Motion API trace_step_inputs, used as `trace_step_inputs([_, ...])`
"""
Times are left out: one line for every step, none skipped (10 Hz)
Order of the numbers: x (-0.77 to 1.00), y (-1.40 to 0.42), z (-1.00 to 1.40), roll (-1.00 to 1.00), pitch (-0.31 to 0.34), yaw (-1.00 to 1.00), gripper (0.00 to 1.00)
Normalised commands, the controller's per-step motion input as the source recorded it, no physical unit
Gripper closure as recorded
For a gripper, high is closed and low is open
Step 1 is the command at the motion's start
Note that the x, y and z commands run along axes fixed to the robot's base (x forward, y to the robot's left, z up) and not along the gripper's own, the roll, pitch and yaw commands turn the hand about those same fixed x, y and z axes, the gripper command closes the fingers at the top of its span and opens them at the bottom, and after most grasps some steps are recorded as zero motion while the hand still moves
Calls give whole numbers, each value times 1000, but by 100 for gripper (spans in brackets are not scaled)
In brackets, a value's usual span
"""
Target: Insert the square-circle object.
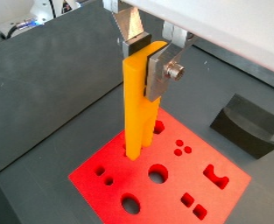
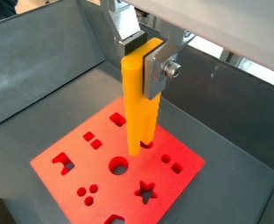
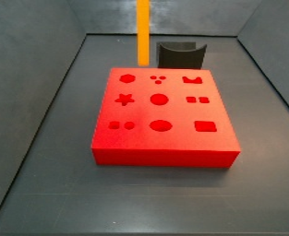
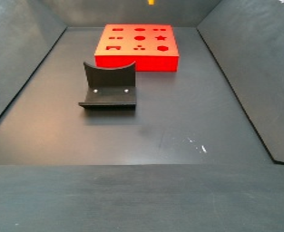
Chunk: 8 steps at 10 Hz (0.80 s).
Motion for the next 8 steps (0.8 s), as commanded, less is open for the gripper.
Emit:
trace_step_inputs([174, 0, -123, -183, -150, -657, 100])
trace_step_inputs([0, 0, -143, -157, -226, -949, 100])
trace_step_inputs([0, 0, -111, -149, -206, -963, 100])
trace_step_inputs([0, 0, -37, -130, -177, -980, 100])
trace_step_inputs([0, 0, 0, -127, -150, -974, 100])
trace_step_inputs([80, -211, 23, 0, -60, -871, 100])
trace_step_inputs([197, -517, 0, 64, -10, -617, 100])
trace_step_inputs([369, -577, -129, 171, 21, -320, 100])
